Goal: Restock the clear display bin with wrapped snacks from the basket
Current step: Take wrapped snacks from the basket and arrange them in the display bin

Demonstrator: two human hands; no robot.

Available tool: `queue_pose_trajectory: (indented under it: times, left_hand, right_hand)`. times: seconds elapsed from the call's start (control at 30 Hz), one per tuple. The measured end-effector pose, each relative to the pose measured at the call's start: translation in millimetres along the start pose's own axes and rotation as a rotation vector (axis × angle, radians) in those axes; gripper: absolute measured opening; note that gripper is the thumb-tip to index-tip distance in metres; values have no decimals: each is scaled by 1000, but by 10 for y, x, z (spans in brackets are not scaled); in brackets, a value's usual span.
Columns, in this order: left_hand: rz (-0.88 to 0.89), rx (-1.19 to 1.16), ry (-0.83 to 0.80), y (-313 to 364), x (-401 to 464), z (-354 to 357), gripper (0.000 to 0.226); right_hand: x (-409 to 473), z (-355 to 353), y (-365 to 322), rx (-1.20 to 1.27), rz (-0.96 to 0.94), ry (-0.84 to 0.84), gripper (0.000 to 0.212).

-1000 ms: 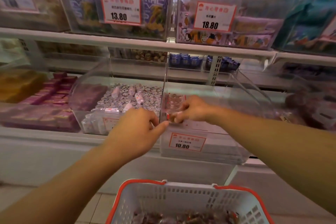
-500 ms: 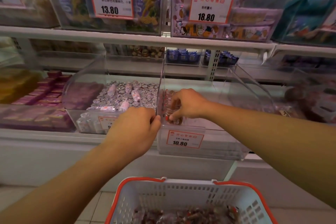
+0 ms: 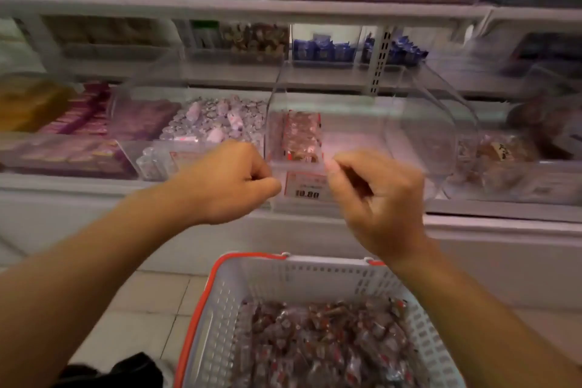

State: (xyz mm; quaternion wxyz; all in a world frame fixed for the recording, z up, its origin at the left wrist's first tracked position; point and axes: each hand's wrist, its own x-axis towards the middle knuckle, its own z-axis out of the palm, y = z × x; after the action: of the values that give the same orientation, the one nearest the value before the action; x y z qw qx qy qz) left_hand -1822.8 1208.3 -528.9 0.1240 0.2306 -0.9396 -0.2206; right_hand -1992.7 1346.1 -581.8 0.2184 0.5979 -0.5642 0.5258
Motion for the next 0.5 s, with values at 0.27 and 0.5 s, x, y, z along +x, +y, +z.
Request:
queue_pose_trajectory:
  times: [0.27, 0.5]
  left_hand:
    - [-193, 390, -835, -263, -514, 2041, 37]
    - [-520, 176, -1022, -288, -1334, 3354, 60]
  right_hand:
    - [-2856, -38, 296, -206, 933, -1592, 99]
    - [-3405, -311, 381, -500, 973, -1680, 106]
